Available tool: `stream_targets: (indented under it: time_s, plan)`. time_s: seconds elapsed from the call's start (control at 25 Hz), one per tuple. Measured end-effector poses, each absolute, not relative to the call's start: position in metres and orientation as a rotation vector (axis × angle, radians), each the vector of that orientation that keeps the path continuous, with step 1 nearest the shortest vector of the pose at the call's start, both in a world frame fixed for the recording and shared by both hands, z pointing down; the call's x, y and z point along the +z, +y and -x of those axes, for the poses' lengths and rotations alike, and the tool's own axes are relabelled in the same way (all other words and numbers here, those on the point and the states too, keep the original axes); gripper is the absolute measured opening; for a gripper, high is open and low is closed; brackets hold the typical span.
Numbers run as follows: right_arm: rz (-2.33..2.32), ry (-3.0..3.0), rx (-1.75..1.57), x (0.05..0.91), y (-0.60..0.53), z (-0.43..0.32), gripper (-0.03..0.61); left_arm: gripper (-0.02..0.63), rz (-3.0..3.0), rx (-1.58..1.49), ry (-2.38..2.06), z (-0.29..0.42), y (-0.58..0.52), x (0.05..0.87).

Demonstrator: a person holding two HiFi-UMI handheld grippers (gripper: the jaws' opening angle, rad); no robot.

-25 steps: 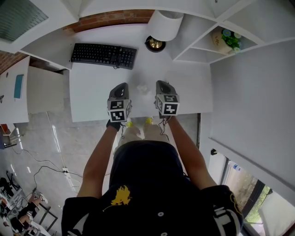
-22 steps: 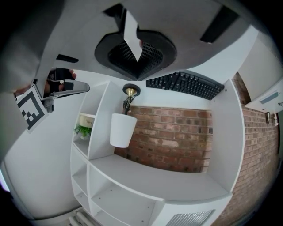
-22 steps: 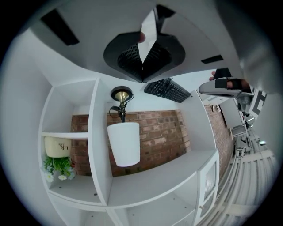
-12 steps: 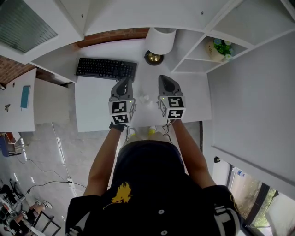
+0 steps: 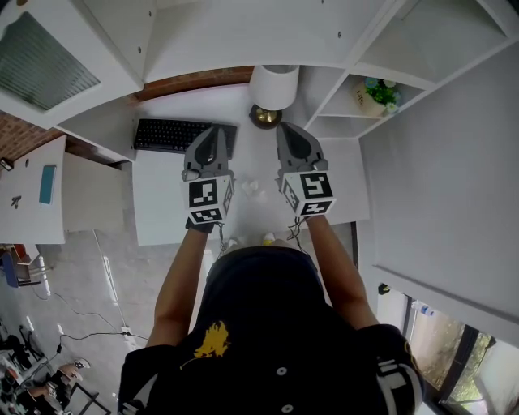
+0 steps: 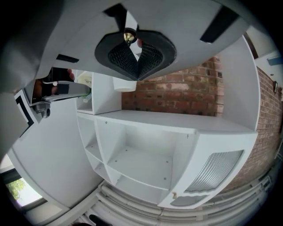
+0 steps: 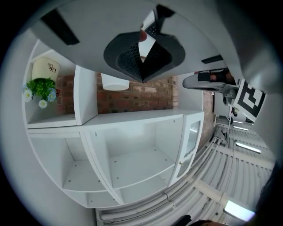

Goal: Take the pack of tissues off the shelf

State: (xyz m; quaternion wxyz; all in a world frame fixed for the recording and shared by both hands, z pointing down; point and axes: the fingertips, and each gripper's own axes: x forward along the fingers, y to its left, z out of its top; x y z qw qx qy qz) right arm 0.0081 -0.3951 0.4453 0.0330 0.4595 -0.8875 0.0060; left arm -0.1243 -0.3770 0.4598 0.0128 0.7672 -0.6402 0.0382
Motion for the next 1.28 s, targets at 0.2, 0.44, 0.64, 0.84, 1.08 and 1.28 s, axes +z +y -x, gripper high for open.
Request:
stream_targets:
  time_s: [0.2,0.44,0.64,0.84,1.08,1.28]
  plan:
    - [-1.406,-2.751,-0.03,0.431,-0.394,-0.008,0.003,0.017,-2.417,0.096,-2.006,0.118,-0.377,0.446]
    - [-1.412,-2.754,-0.034,0.429,-0.396,-0.011,0.003,0.017,-2.426,0.091,-1.998,0.114,-0.378,0.445]
    - [-1.408,-2.752,-0.035,0.429,-0.394,-0.011,0.003,0.017,-2.434,0.077,-1.991,0.112,-0.375,0.441]
    - [-1.405,-2.751,-0.04,0.428,-0.392,-0.011,0.003,0.017,-2.44,0.064,-1.988,0.111,-0.373,0.438]
    - [-1.401,-2.736,-0.045,0.431,-0.389,-0.013,0.003,0.017,-2.437,0.055,-1.985,0.111,-0.369,0.438]
    - [-1.405,-2.724,-0.032,0.435,-0.385,-0.016,0.003,0.017,-2.44,0.058,-1.977,0.111,-0.362,0.439]
